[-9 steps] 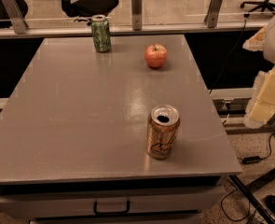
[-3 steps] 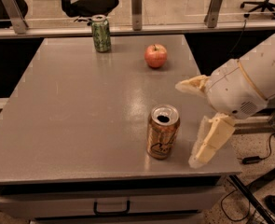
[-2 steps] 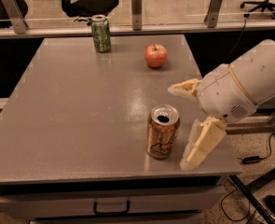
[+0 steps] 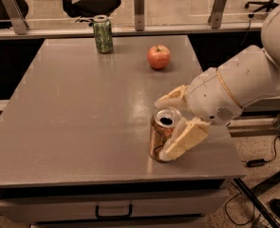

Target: Knock orange can over

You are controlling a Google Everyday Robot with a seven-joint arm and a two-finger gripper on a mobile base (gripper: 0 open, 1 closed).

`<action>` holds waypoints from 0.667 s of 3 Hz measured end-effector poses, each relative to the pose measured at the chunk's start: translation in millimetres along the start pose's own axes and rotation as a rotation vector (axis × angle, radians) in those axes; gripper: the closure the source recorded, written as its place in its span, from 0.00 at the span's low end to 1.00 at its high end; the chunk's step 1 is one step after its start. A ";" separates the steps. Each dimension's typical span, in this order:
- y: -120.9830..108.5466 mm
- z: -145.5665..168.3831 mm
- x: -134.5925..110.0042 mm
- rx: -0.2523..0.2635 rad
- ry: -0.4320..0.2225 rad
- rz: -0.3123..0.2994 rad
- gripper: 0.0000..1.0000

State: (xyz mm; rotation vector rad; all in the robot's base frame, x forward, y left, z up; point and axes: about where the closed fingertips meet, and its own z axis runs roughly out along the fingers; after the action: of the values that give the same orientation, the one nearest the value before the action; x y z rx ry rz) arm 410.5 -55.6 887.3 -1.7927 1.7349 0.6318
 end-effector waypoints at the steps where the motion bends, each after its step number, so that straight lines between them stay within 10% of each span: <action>1: -5.0 6.0 -4.1 -0.011 -0.003 0.008 0.42; 2: -15.2 0.6 -13.9 -0.022 0.067 0.015 0.72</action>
Offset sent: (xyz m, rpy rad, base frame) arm 0.0258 0.0103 0.0148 -0.1356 0.0523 -0.0109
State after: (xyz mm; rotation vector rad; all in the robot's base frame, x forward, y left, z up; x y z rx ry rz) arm 425.0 -44.9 897.4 -1.8369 1.7940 0.6059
